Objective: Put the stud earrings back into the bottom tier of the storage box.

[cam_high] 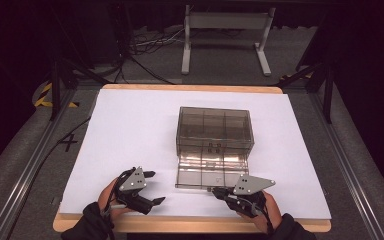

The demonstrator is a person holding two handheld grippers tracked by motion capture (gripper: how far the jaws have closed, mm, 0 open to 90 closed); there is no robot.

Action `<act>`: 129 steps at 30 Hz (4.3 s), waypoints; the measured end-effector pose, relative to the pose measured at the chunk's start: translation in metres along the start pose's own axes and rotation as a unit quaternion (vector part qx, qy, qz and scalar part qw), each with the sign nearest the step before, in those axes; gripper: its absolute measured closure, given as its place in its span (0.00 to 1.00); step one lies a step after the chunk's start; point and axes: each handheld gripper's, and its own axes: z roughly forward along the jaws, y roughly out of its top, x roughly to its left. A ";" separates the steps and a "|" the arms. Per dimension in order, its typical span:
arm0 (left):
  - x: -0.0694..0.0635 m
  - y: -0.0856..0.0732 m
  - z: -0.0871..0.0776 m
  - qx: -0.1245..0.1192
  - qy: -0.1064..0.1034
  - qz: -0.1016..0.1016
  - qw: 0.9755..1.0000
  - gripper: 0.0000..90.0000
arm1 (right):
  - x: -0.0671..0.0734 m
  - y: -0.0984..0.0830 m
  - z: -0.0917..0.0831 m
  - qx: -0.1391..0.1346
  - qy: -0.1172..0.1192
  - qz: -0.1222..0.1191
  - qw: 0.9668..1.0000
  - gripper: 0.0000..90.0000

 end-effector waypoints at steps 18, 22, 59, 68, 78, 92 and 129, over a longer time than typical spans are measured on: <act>-0.001 0.000 0.000 0.004 0.004 0.003 1.000 0.15 | -0.011 0.018 -0.008 -0.031 -0.020 0.000 0.999 0.95; -0.001 0.001 0.001 0.004 0.005 0.006 1.000 0.14 | -0.010 0.022 -0.008 -0.036 -0.020 -0.004 0.999 0.95; -0.001 0.001 0.001 0.006 0.003 0.011 1.000 0.14 | -0.024 0.025 0.015 -0.019 -0.032 0.014 0.999 0.95; -0.002 0.000 0.002 0.005 0.003 0.010 1.000 0.14 | -0.026 0.018 0.022 -0.001 -0.042 0.012 0.999 0.95; -0.002 0.001 0.001 0.006 0.002 0.010 1.000 0.14 | -0.027 0.014 0.025 0.012 -0.043 0.018 0.999 0.94; -0.003 0.001 0.002 0.009 0.004 0.015 1.000 0.14 | -0.030 0.007 0.029 0.034 -0.041 0.028 0.998 0.94; -0.003 0.001 0.003 0.015 -0.012 0.022 1.000 0.20 | -0.041 0.018 -0.003 -0.033 -0.085 0.008 0.996 0.63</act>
